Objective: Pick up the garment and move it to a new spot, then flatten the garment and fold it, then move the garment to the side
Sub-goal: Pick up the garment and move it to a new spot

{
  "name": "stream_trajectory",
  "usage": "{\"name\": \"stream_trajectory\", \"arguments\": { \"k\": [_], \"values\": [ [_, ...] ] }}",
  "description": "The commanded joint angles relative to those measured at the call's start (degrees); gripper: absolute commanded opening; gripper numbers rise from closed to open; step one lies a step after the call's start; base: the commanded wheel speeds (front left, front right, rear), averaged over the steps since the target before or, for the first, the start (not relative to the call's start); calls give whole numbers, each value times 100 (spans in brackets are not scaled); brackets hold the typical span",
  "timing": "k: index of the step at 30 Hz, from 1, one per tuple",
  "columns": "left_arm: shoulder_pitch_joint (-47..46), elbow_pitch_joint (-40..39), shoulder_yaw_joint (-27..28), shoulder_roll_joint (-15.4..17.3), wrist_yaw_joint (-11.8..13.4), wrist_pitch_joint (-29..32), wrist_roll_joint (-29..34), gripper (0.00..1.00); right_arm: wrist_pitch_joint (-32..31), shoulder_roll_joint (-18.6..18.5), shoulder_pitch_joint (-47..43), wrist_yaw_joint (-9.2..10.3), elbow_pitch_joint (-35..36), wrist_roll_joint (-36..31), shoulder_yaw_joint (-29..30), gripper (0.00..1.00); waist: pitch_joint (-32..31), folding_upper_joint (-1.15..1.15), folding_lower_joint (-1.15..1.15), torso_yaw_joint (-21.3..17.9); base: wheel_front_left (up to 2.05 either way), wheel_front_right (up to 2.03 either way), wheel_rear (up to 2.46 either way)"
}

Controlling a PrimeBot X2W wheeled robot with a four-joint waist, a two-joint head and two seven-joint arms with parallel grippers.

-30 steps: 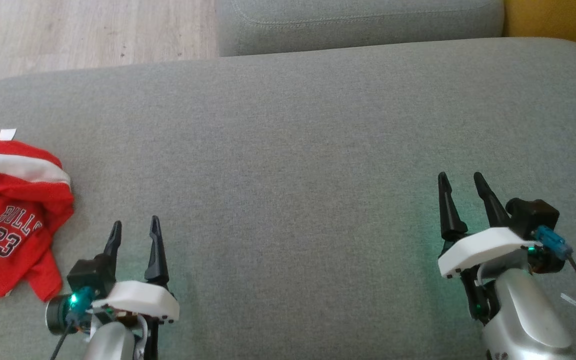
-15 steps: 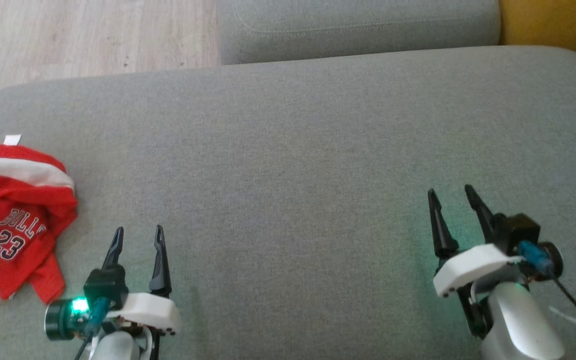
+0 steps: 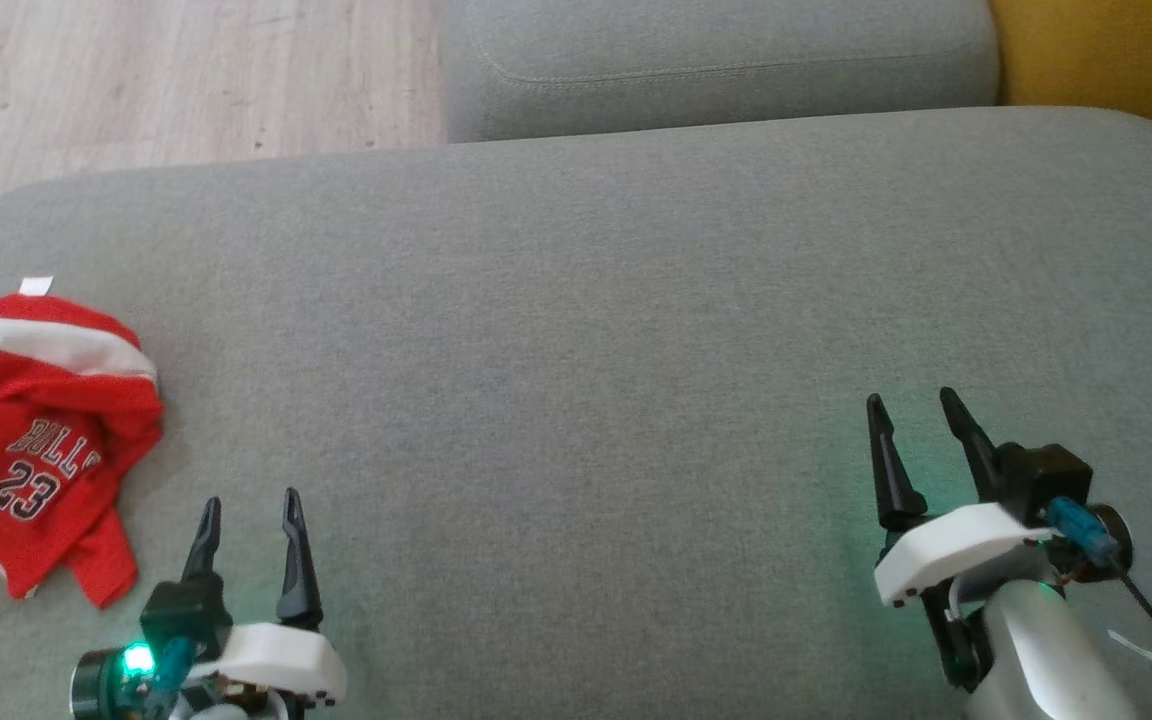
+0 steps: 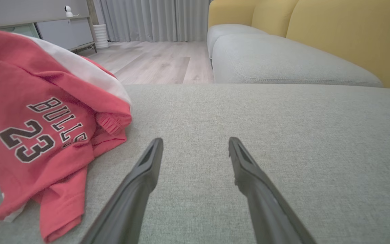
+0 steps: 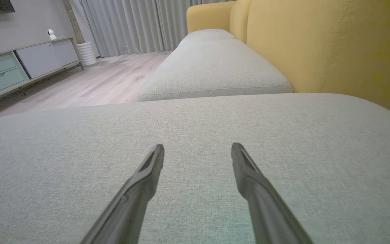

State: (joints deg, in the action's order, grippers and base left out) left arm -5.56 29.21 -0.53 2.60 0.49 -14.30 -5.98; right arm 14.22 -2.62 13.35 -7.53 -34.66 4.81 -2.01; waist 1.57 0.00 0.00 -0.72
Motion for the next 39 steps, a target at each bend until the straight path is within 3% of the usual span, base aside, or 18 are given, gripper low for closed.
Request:
{"name": "stream_trajectory", "arguments": {
  "k": [1,6,18,23,28,35,39],
  "values": [
    [-160,-181,122,30,-8,-70,-8,100,78,-26,75,4,166,-13,-171,100,16,0,0,46,0,0,0],
    [-200,-159,103,29,71,-70,-170,100,78,-26,90,4,165,69,-369,100,147,0,0,407,0,0,0],
    [43,-93,657,28,189,-70,-454,100,78,-26,214,4,87,203,-1088,100,443,0,0,2190,0,0,0],
    [260,-101,891,28,155,-70,-515,100,78,-26,311,4,48,277,-1452,100,481,0,0,2622,0,0,0],
    [251,-134,1102,28,-50,-70,-636,100,78,-26,334,4,-16,281,-1571,100,536,0,0,2738,0,0,0],
    [-178,-189,1606,119,-288,-70,-478,100,78,-26,419,4,-6,204,-1501,100,792,0,0,2544,0,0,0],
    [-800,-178,1852,443,-461,-70,-361,100,78,-26,612,4,97,41,-1410,100,1177,0,0,2322,0,0,0]
  ]
}}
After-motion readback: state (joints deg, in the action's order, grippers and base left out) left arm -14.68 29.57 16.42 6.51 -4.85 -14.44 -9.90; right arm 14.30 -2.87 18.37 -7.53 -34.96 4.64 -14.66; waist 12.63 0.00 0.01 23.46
